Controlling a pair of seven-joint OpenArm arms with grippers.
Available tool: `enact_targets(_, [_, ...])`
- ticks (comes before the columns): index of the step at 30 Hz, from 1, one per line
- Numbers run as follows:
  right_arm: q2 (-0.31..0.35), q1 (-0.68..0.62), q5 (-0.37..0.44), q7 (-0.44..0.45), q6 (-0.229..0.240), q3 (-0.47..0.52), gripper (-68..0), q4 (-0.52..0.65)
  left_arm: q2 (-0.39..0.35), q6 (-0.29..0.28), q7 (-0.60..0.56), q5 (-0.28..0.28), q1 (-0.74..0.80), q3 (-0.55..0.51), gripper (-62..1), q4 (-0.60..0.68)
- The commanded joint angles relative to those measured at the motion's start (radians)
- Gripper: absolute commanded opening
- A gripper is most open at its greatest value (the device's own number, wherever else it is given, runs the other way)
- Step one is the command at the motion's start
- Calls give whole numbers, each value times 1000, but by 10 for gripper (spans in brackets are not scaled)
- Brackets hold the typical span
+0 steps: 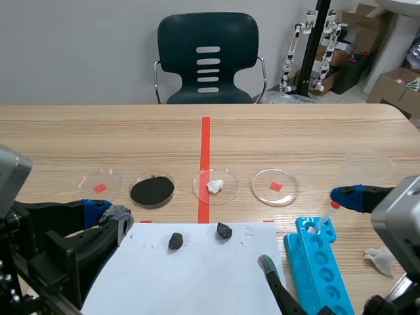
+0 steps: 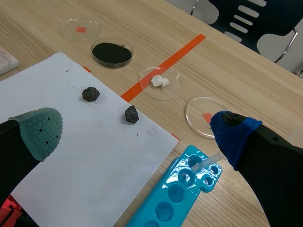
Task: Put the mineral in the empty petri dish
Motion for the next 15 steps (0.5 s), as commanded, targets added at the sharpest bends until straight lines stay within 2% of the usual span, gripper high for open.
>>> enact_targets(1, [10, 7, 11, 18, 0, 4, 4, 10, 5, 3, -21, -6, -3, 3, -493, 16])
enact_targets(12, [10, 7, 11, 18, 0, 4, 4, 10, 5, 3, -20, -6, -3, 3, -493, 16])
enact_targets(15, [10, 7, 11, 18, 0, 4, 4, 10, 5, 14, 26, -6, -4, 3, -493, 16])
